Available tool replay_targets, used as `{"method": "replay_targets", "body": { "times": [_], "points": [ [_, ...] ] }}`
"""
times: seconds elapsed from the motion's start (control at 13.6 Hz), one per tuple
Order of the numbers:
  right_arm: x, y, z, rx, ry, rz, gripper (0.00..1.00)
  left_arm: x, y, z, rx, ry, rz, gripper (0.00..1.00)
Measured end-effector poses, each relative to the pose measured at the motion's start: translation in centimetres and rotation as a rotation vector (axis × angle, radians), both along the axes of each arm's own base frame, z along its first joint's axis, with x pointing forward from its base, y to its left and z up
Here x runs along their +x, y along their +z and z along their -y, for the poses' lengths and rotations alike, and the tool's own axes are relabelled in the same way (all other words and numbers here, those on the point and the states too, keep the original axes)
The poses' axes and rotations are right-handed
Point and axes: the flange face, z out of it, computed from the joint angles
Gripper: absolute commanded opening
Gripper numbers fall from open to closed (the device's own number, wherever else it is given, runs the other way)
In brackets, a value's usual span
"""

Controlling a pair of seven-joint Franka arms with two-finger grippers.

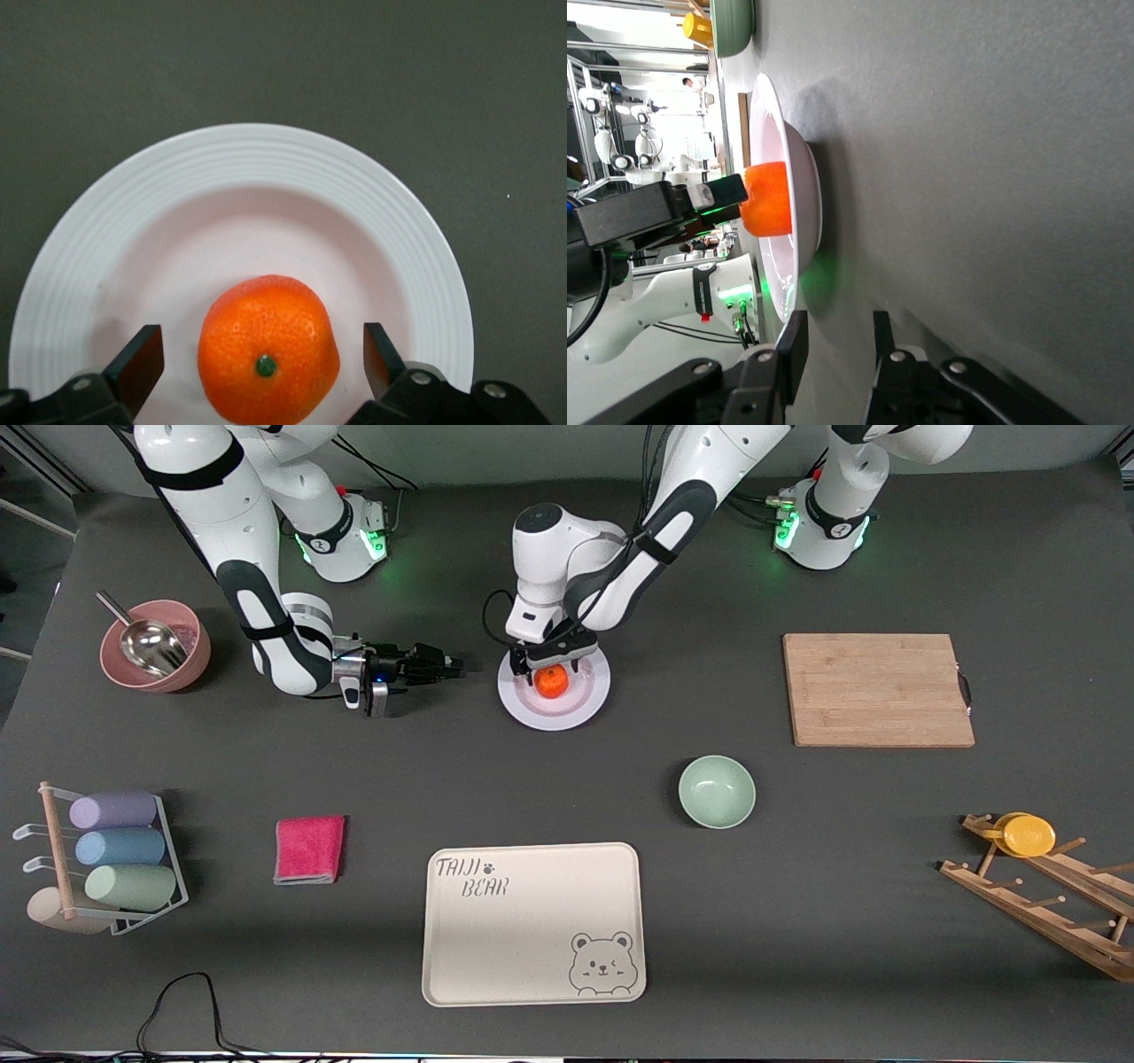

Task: Place orange and plate with both arms
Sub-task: 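Release the orange on the plate while the right gripper grasps the rim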

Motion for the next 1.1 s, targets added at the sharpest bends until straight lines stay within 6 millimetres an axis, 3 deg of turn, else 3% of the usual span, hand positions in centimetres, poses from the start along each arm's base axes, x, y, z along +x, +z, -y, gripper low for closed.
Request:
{"method": "replay_targets", "body": {
  "times": [0.15, 0.37, 0.66, 0.88, 1.1],
  "points": [
    [0.1, -0.1, 0.0, 0.001, -0.015, 0.001, 0.36, 1.2, 2.1, -0.4, 0.034, 0.024, 0.036, 1.00],
    [0.5, -0.2, -0.4, 0.007, -0.033, 0.006, 0.36, 3.8, 7.5, -1.8, 0.052, 0.049, 0.102, 1.00],
    [0.7, -0.3, -2.9, 0.027, -0.063, 0.014, 0.36, 7.8, 13.4, -5.0, 0.052, 0.030, 0.040, 1.00],
    [0.9, -0.6, -5.6, 0.053, -0.084, 0.014, 0.36, 11.4, 18.0, -10.0, 0.097, -0.060, -0.076, 1.00],
    [1.3, -0.8, -7.6, 0.077, -0.093, 0.017, 0.36, 14.5, 23.0, -16.6, 0.164, -0.167, -0.158, 1.00]
  ]
}}
